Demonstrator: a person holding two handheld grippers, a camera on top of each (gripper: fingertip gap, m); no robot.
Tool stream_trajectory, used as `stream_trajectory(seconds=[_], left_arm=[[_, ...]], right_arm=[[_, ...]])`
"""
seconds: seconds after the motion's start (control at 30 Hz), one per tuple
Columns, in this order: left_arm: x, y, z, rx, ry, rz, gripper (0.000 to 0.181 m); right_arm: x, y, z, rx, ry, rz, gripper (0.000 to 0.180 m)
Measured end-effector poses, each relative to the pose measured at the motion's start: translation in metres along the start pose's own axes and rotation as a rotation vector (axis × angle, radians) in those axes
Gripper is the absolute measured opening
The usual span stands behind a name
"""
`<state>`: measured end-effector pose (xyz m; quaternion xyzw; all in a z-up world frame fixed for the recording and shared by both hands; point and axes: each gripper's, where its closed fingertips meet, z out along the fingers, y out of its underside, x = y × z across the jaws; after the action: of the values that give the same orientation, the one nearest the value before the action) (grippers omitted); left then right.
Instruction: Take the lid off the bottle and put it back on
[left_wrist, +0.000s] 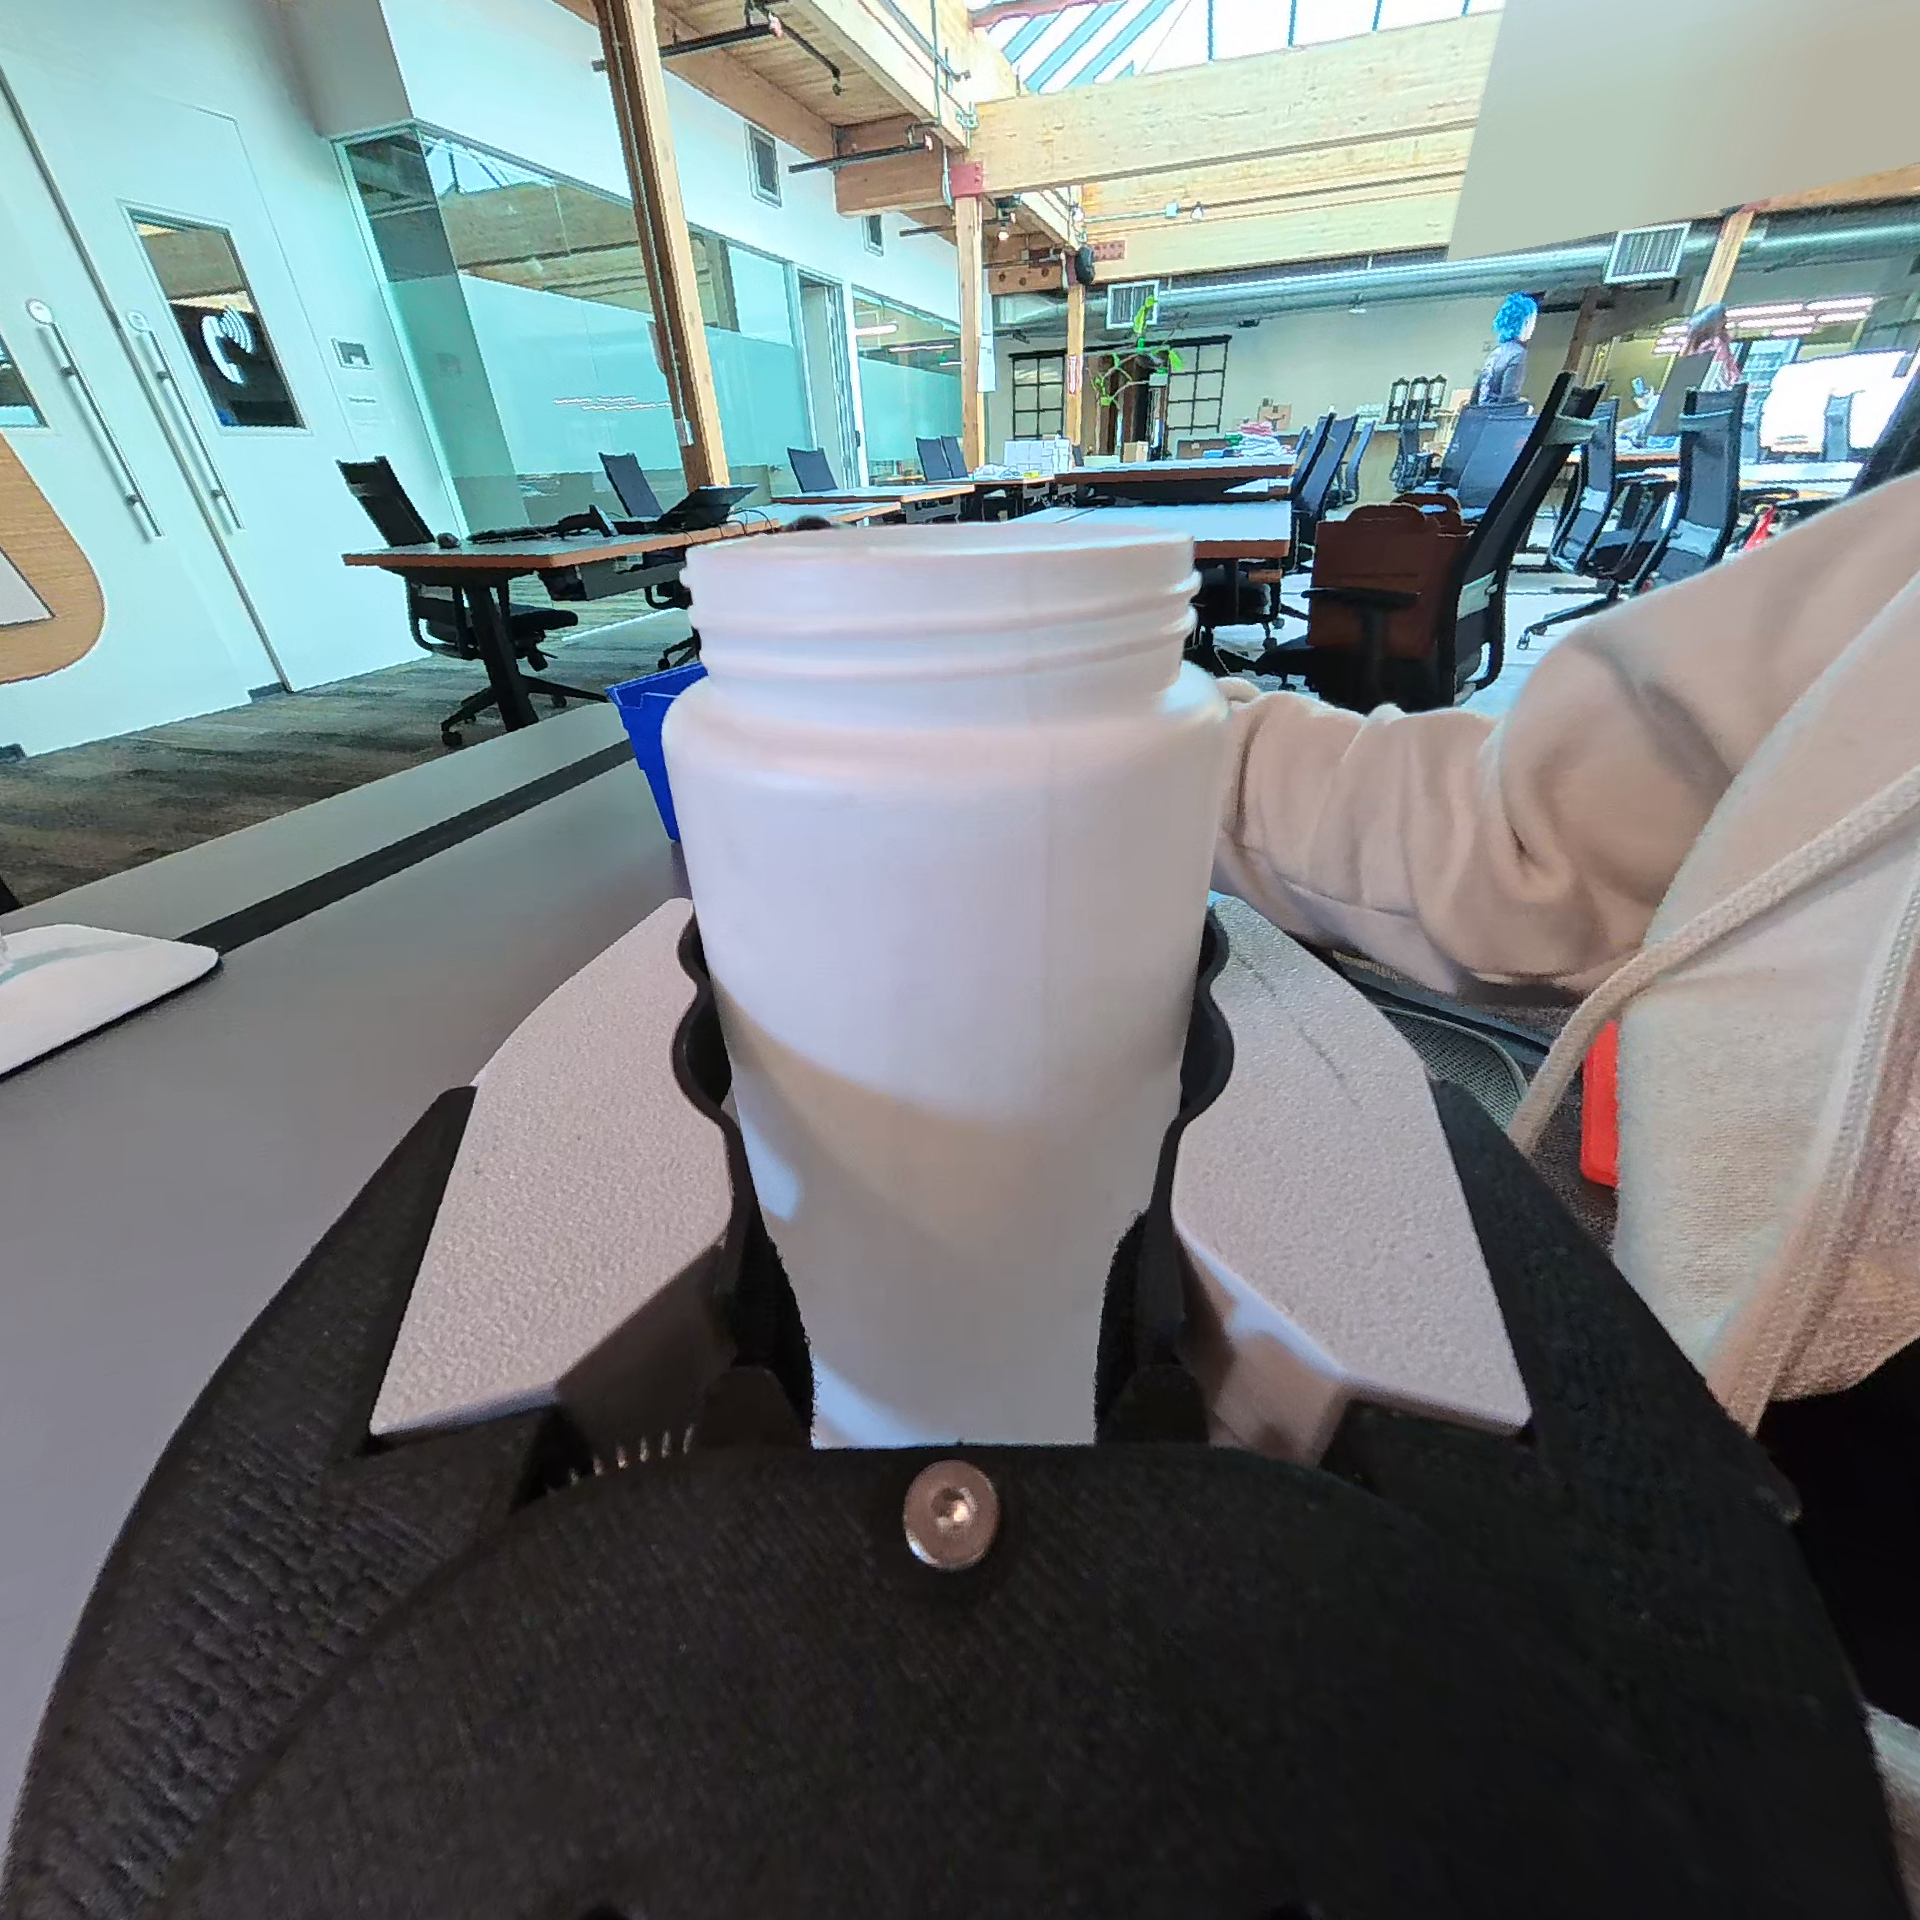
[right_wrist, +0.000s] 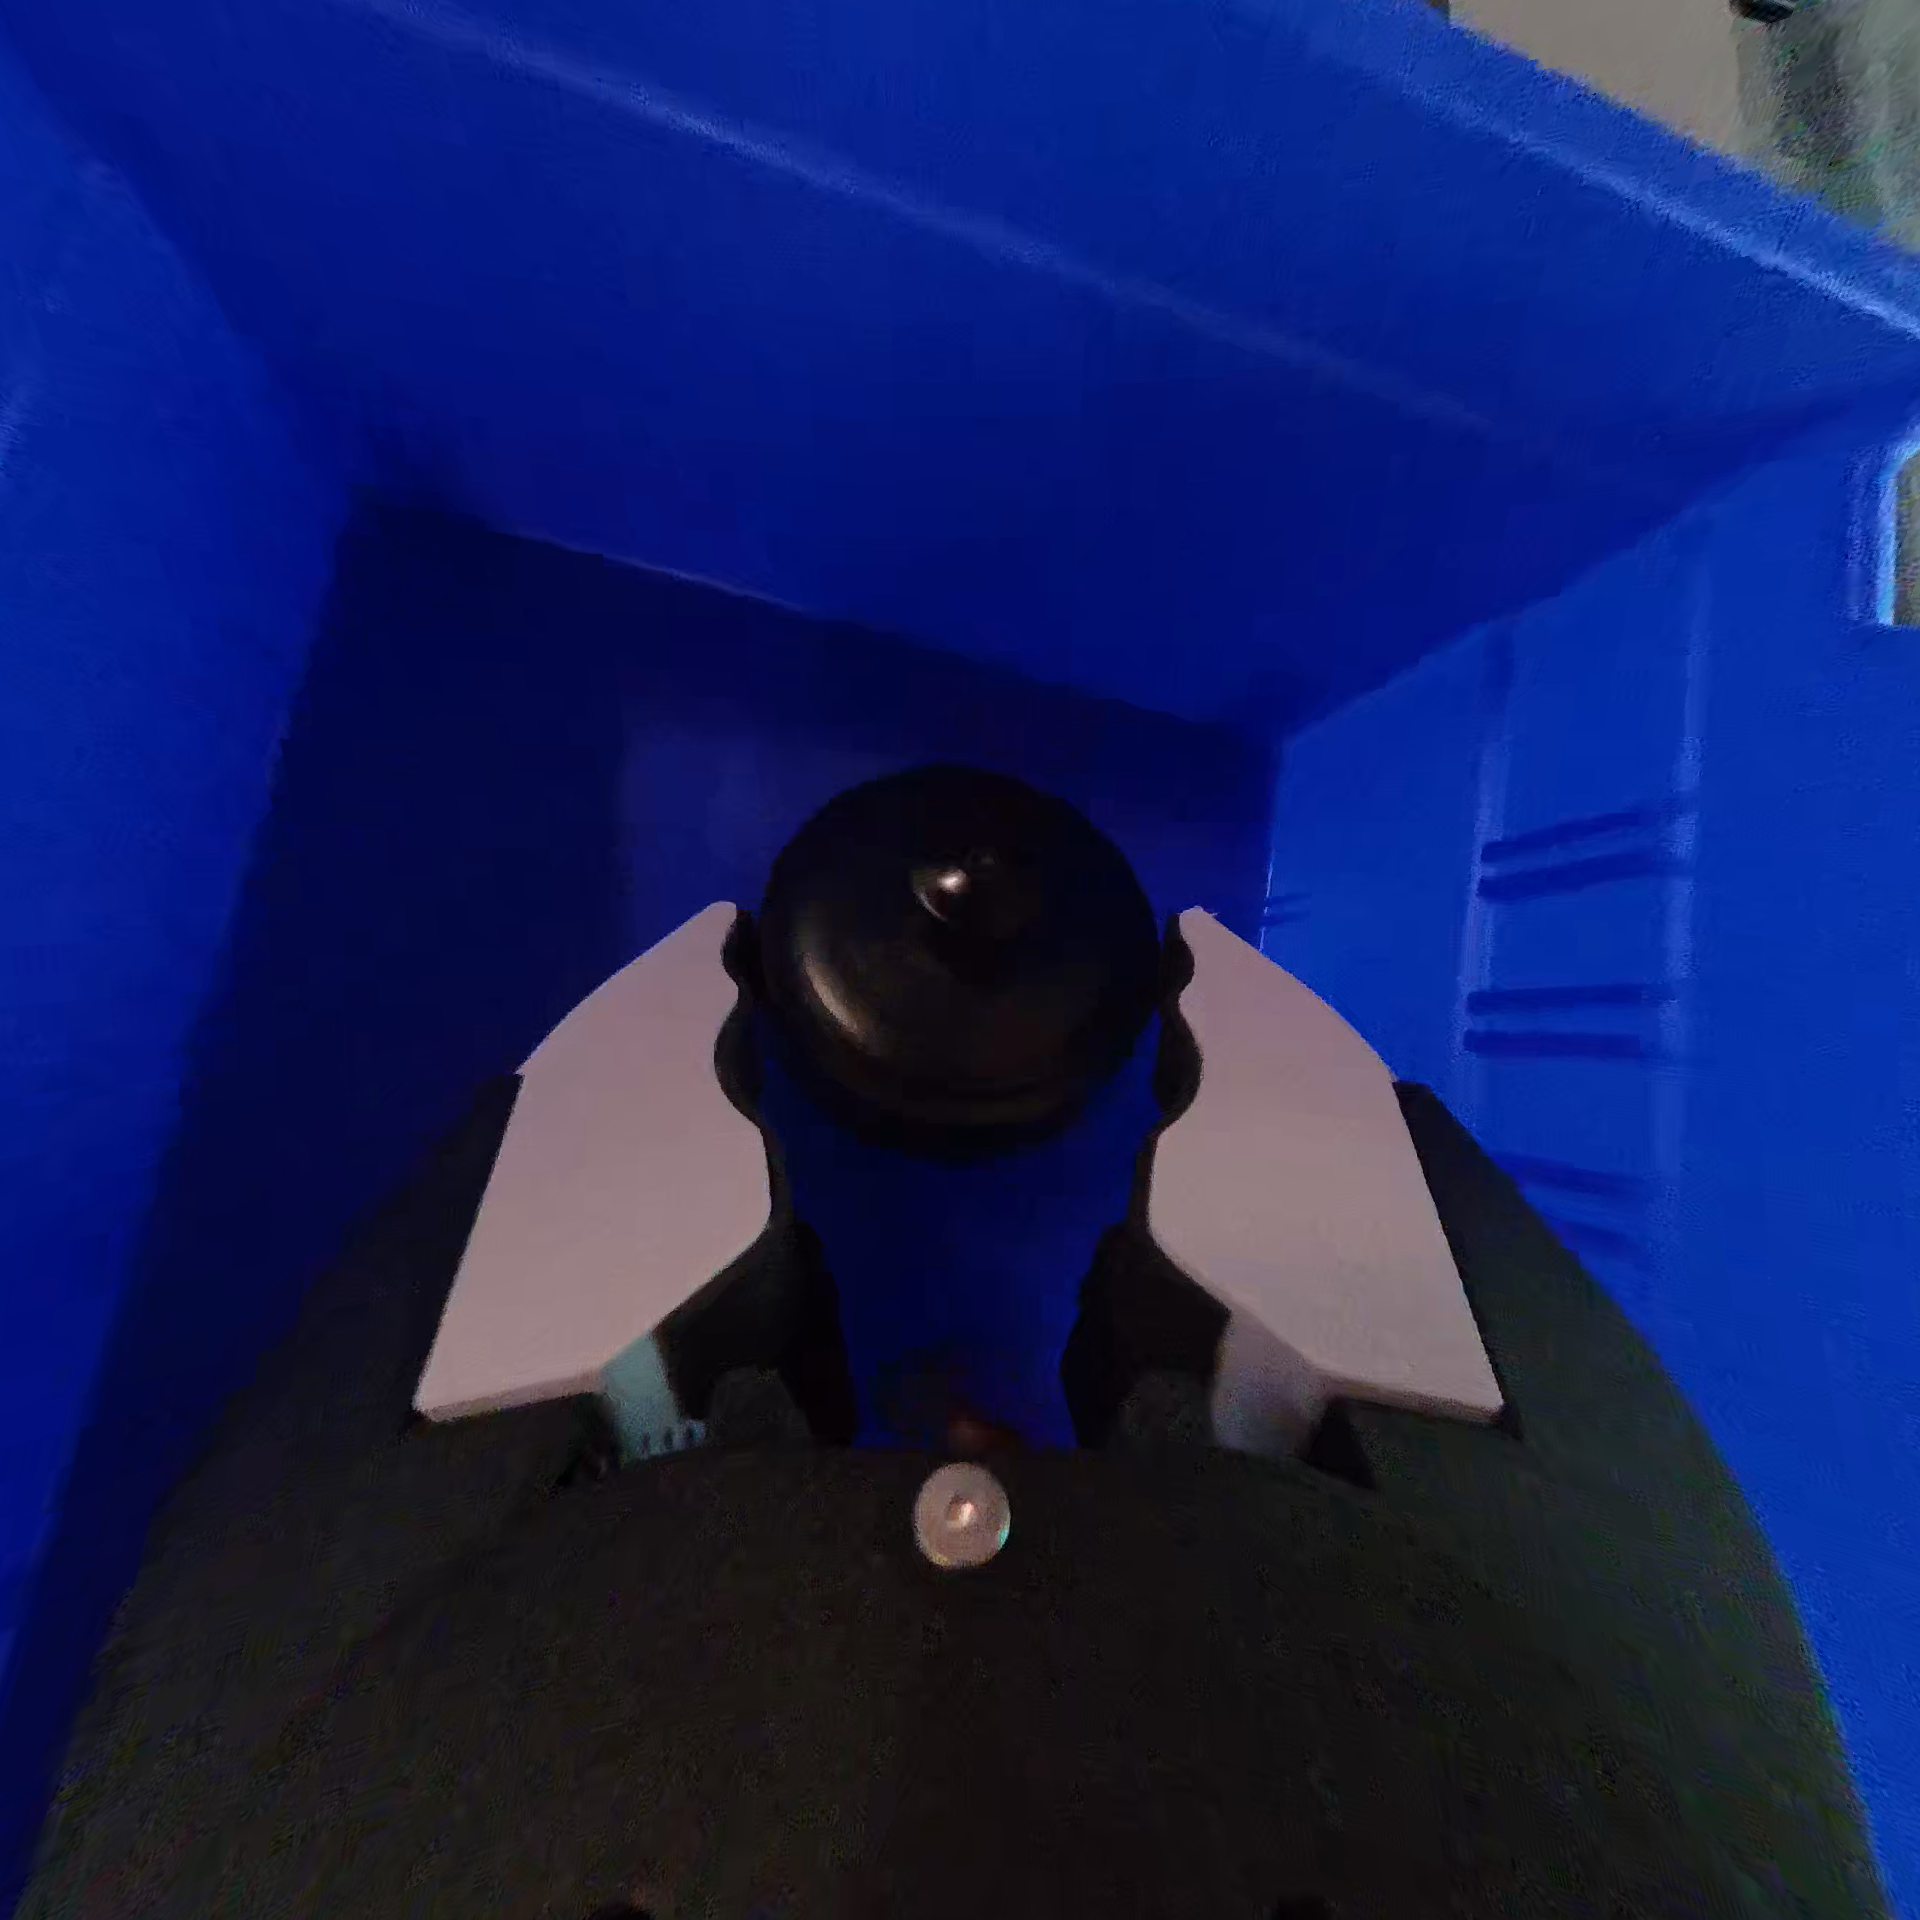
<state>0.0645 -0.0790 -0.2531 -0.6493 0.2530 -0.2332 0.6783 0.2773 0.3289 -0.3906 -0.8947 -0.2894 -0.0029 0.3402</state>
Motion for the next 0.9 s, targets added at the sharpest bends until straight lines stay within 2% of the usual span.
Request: stream_trajectory(seconds=[0.13, 0.2, 0.27, 0.33, 0.37, 0.4, 0.53, 0.6, 0.73, 0.9], left_arm=[[0.000, 0.000, 0.000, 0.002, 0.000, 0.002, 0.087], [0.000, 0.000, 0.000, 0.003, 0.000, 0.002, 0.087], [0.000, 0.000, 0.000, 0.003, -0.001, 0.000, 0.087], [0.000, 0.000, 0.000, 0.006, -0.002, -0.002, 0.087], [-0.001, 0.000, 0.000, 0.007, -0.002, -0.002, 0.087], [0.000, 0.000, 0.000, 0.007, -0.001, -0.002, 0.087], [0.000, 0.000, 0.001, 0.007, 0.001, 0.000, 0.087], [0.000, 0.000, 0.001, 0.008, 0.001, 0.001, 0.087], [0.000, 0.000, 0.001, 0.007, 0.002, 0.002, 0.087], [-0.001, 0.000, 0.001, 0.010, 0.003, 0.002, 0.087]], right_arm=[[0.000, -0.019, -0.032, 0.120, 0.007, 0.022, 0.081], [-0.008, -0.042, -0.071, 0.278, -0.001, 0.023, 0.084], [-0.035, -0.073, -0.127, 0.505, -0.077, -0.035, 0.084], [-0.089, -0.094, -0.197, 0.737, -0.235, -0.177, 0.072], [-0.126, -0.091, -0.231, 0.797, -0.357, -0.309, 0.050], [-0.165, -0.080, -0.261, 0.803, -0.488, -0.463, 0.038], [-0.288, -0.007, -0.363, 0.817, -0.902, -1.100, 0.047], [-0.322, 0.022, -0.391, 0.825, -0.995, -1.347, 0.051], [-0.361, 0.044, -0.403, 0.667, -1.074, -1.590, 0.052], [-0.380, 0.053, -0.373, 0.299, -0.998, -1.785, 0.039]])
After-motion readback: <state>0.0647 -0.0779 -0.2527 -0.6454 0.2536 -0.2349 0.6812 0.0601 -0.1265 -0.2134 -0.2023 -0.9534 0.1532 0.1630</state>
